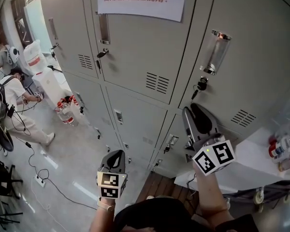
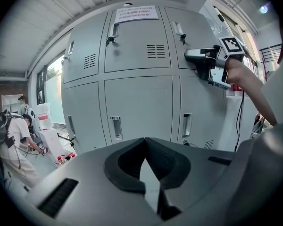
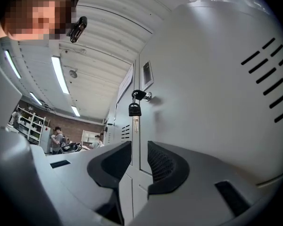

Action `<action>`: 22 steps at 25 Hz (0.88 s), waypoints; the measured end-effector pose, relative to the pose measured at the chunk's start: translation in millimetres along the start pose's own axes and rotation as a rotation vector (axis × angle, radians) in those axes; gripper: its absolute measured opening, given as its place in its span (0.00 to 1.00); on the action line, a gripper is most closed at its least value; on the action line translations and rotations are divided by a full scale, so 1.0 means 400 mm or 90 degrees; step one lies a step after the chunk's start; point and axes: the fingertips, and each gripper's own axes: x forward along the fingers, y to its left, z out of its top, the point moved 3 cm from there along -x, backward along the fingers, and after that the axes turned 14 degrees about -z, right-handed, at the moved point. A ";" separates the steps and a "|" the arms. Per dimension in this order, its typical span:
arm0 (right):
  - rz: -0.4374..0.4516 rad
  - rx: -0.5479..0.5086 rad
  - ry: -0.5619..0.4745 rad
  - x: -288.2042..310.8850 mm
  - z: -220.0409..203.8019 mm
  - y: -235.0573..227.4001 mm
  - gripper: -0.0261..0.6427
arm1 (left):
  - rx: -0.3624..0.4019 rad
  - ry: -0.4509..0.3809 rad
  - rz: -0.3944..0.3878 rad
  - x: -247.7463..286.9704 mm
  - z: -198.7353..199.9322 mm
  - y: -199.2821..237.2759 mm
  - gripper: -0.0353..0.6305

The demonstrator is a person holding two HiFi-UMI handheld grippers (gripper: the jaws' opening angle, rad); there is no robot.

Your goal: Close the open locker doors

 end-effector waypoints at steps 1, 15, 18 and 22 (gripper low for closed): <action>0.002 0.003 0.001 -0.008 -0.002 -0.004 0.21 | 0.002 0.000 -0.005 0.005 0.001 -0.004 0.08; -0.049 -0.003 0.076 -0.230 -0.126 -0.071 0.15 | 0.047 -0.015 -0.155 0.160 0.040 -0.148 0.08; -0.081 -0.002 0.095 -0.295 -0.163 -0.085 0.13 | 0.061 -0.017 -0.198 0.192 0.050 -0.198 0.08; -0.124 -0.018 0.121 -0.376 -0.208 -0.098 0.12 | 0.073 -0.029 -0.261 0.227 0.061 -0.265 0.08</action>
